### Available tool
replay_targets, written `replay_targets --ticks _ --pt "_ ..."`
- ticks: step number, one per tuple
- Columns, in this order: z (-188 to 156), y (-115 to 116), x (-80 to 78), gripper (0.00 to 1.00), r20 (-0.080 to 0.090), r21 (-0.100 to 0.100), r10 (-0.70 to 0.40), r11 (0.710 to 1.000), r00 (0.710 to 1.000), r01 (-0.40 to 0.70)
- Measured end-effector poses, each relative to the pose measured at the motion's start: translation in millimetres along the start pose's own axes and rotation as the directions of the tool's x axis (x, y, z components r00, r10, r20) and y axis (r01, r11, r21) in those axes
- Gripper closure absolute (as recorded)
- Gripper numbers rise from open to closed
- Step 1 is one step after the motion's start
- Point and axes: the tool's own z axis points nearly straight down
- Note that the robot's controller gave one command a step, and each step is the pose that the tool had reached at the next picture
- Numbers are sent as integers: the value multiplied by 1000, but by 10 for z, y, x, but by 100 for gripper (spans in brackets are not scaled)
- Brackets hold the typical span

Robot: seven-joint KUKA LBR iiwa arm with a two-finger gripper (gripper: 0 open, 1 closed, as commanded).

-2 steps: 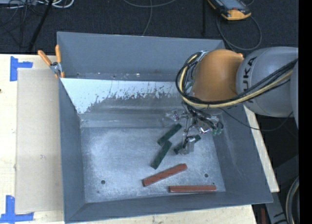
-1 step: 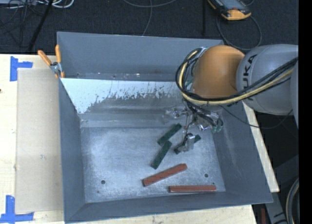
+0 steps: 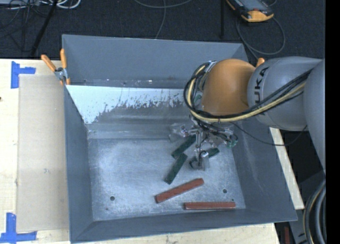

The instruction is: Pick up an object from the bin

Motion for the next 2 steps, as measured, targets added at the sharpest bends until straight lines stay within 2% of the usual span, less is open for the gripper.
replay_targets --ticks 1,2 --pt "-9 -1 -5 0 4 1 2 1000 1000 -2" --pt "-40 -10 -14 100 4 2 4 1000 1000 -4"
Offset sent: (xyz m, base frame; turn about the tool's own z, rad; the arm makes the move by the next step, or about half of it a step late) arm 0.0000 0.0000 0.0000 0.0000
